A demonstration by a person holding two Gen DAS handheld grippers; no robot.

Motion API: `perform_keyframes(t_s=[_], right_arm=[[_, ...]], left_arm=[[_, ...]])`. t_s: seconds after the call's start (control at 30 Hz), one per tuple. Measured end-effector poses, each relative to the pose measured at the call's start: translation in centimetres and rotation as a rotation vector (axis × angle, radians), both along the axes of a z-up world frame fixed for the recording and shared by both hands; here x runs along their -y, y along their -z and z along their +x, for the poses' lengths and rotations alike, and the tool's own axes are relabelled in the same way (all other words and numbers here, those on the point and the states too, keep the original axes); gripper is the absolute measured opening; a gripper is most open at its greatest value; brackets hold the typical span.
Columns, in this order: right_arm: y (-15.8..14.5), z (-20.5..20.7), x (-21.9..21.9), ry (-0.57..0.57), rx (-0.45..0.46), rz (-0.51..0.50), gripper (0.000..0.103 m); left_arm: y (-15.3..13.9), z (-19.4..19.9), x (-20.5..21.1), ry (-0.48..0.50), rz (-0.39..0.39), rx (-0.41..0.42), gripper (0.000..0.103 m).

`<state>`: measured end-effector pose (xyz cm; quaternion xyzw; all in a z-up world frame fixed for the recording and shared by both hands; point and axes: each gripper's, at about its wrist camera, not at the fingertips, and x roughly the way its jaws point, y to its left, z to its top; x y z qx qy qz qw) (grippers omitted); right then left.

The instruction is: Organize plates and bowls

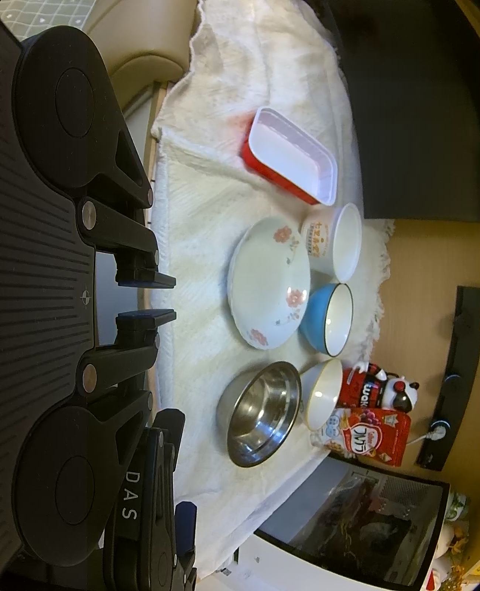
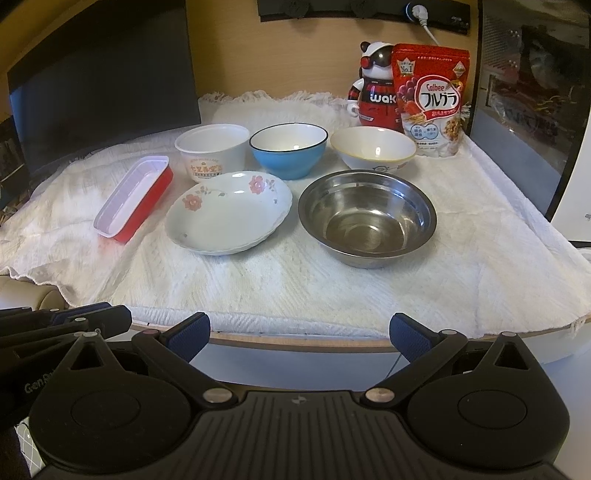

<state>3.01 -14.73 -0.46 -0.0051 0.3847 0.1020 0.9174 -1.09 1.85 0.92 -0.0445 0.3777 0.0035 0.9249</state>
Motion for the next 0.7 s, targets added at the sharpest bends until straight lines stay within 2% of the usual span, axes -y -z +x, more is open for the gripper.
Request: perform_keyframes(t_s=[0.4, 0.57, 0.7], right_arm=[[0.4, 1.7, -1.3, 0.035, -0.023, -0.01, 0.103], [0.2, 2.7, -2.0, 0.092, -0.016, -0.011, 0.103], [-0.4, 3.4, -2.6, 0.146, 0.012, -0.014, 0.103]], left_arm=[[0.7, 3.1, -1.1, 0.04, -0.02, -0.03, 0.014], [1.0, 5.2, -2.4, 0.1, -0.039, -0.028, 0.014], [0.9, 7.3, -3.6, 0.184, -0.069, -0.028, 0.014]])
